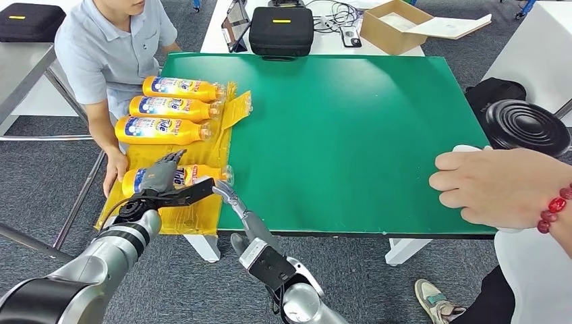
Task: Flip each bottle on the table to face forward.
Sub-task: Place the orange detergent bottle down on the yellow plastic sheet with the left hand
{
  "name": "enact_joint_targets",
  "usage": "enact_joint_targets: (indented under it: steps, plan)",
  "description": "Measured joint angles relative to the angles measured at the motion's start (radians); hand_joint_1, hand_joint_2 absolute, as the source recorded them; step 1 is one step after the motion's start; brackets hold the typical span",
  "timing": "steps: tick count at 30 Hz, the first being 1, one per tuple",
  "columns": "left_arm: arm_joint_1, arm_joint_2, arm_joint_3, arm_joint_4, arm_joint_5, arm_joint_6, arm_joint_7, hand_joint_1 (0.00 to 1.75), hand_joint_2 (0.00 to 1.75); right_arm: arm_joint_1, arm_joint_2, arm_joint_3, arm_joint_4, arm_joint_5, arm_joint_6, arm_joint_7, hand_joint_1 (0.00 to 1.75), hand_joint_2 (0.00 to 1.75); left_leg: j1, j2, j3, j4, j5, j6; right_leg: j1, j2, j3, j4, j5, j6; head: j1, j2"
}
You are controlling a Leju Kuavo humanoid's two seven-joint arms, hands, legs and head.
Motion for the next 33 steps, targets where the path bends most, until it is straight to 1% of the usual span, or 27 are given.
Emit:
enact_joint_targets:
  steps: [3,8,10,13,16,19,21,25,30,33]
  plan:
    - [-0.001,-0.004,0.003,-0.006,0.008,-0.038,-0.028,0.0,1.75,0.0,0.0,-0.002,0.012,0.002,0.0,-0.003,0.0,0.0,0.0,0.0,0.0,0.0,0.0,0.0,0.0,0.0,0.001,0.0,0.0,0.0,0.0,0.0]
    - [0.005,-0.015,0.005,-0.023,0.043,-0.048,-0.066,0.0,1.75,0.0,0.0,-0.006,0.028,0.011,0.0,-0.009,0.0,0.0,0.0,-0.003,0.0,0.0,0.0,0.0,0.0,-0.001,0.001,0.0,0.0,0.0,0.0,0.0]
    - [0.011,-0.018,0.007,-0.031,0.068,-0.055,-0.093,0.0,1.75,0.0,0.0,-0.009,0.033,0.015,0.0,-0.01,0.0,0.0,0.0,-0.004,0.001,0.0,0.0,0.0,0.0,-0.002,0.002,0.0,0.0,0.0,0.0,0.0]
    - [0.028,-0.023,0.013,-0.051,0.13,-0.063,-0.169,0.0,1.75,0.0,0.0,-0.012,0.041,0.022,0.0,-0.015,0.0,0.0,0.0,-0.004,0.001,0.0,0.0,0.0,0.0,-0.003,0.002,0.0,0.0,0.0,0.0,0.0]
    - [0.046,-0.029,0.022,-0.072,0.208,-0.098,-0.255,0.0,1.75,0.0,0.0,-0.012,0.049,0.031,0.0,-0.024,0.0,0.0,0.0,-0.004,0.001,0.0,0.0,0.0,0.0,-0.003,0.003,0.0,0.0,0.0,0.0,0.0]
    - [0.059,-0.036,0.027,-0.088,0.26,-0.129,-0.305,0.0,1.75,0.0,0.001,-0.012,0.056,0.035,0.004,-0.029,0.0,0.0,0.0,-0.004,0.001,0.0,0.0,0.0,0.0,-0.003,0.003,0.0,0.0,0.0,0.0,0.0]
    - [0.074,-0.042,0.032,-0.106,0.319,-0.155,-0.354,0.0,1.75,0.0,0.002,-0.012,0.061,0.037,0.008,-0.033,0.0,0.0,0.0,-0.004,0.002,0.0,0.0,0.0,0.0,-0.003,0.003,0.0,0.0,0.0,0.0,0.0]
    - [0.125,-0.053,0.046,-0.161,0.472,-0.189,-0.463,0.0,1.75,0.0,0.003,-0.012,0.068,0.038,0.016,-0.041,0.0,0.0,0.0,-0.003,0.002,0.0,0.0,0.0,0.0,-0.002,0.002,0.0,0.0,0.0,0.0,0.0]
    - [0.194,-0.068,0.064,-0.245,0.624,-0.196,-0.548,0.0,1.75,0.001,0.002,-0.012,0.075,0.039,0.019,-0.051,0.0,0.0,0.0,-0.002,0.0,0.0,0.0,0.0,0.0,-0.002,0.0,0.0,0.0,0.0,0.0,0.0]
    - [0.244,-0.084,0.089,-0.315,0.774,-0.237,-0.581,0.0,1.75,0.004,0.001,-0.012,0.075,0.037,0.019,-0.069,0.0,1.31,0.0,-0.002,-0.002,0.0,0.0,0.0,0.0,-0.002,-0.001,0.0,0.0,0.0,0.0,0.0]
